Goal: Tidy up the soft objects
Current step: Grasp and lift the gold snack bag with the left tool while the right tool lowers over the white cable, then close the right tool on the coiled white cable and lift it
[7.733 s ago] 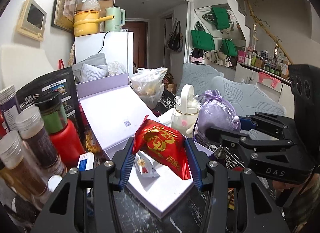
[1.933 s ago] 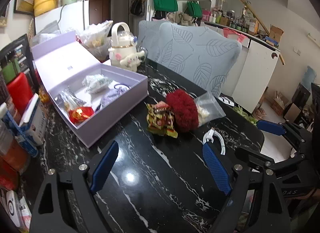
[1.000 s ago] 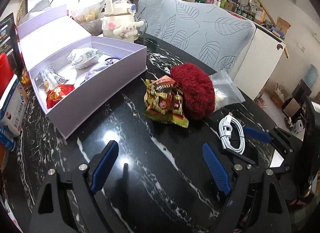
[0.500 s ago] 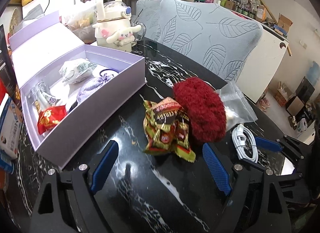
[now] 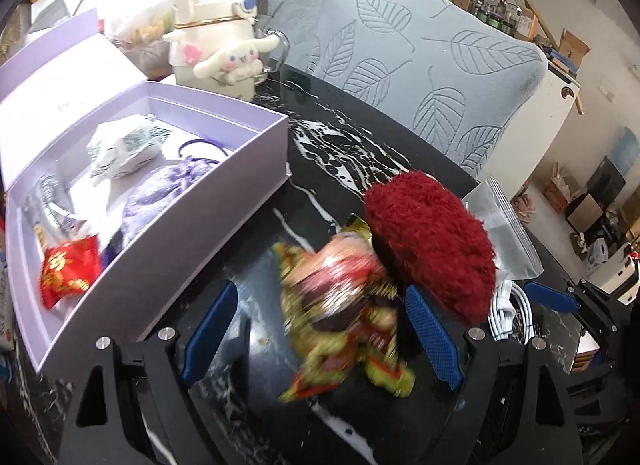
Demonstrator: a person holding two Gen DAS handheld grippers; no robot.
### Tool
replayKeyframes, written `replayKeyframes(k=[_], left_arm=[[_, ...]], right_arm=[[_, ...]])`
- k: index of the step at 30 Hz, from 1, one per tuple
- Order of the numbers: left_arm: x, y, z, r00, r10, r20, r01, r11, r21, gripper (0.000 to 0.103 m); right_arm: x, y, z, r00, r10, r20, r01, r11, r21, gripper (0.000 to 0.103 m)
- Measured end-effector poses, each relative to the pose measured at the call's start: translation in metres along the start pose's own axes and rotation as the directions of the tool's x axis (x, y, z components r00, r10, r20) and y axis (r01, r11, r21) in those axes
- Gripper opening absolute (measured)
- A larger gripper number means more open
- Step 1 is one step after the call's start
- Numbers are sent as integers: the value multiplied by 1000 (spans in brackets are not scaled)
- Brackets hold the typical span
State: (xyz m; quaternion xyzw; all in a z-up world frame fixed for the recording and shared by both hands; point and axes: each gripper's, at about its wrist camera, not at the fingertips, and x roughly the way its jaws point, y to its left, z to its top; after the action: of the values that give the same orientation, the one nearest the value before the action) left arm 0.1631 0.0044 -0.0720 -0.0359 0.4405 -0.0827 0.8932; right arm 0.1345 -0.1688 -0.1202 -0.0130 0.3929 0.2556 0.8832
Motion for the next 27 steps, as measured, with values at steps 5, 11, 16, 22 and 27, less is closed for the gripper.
replayKeyframes(k=[5, 11, 16, 22, 27], left_arm=[[12, 1, 3, 999, -29, -23, 29, 999, -27, 62], [12, -4, 0, 999, -1, -40, 0, 1000, -21, 51], [1, -4, -14, 999, -9, -53, 6, 999, -41, 51], [-18, -5, -41, 998, 20, -56, -22, 999, -39, 51], [-35, -12, -65, 997, 43, -59, -44, 999, -10, 51]], right_arm=[[2, 5, 0, 1000, -23, 9, 23, 999, -25, 74], [2, 11, -6, 997, -64, 33, 66, 996, -62, 65], [-2, 12, -8, 999, -32, 39, 34, 998, -55, 59], [-11, 21, -18, 999, 16, 38, -13, 997, -77, 56], [-17, 35, -27, 998, 61, 32, -57, 991, -118, 56]])
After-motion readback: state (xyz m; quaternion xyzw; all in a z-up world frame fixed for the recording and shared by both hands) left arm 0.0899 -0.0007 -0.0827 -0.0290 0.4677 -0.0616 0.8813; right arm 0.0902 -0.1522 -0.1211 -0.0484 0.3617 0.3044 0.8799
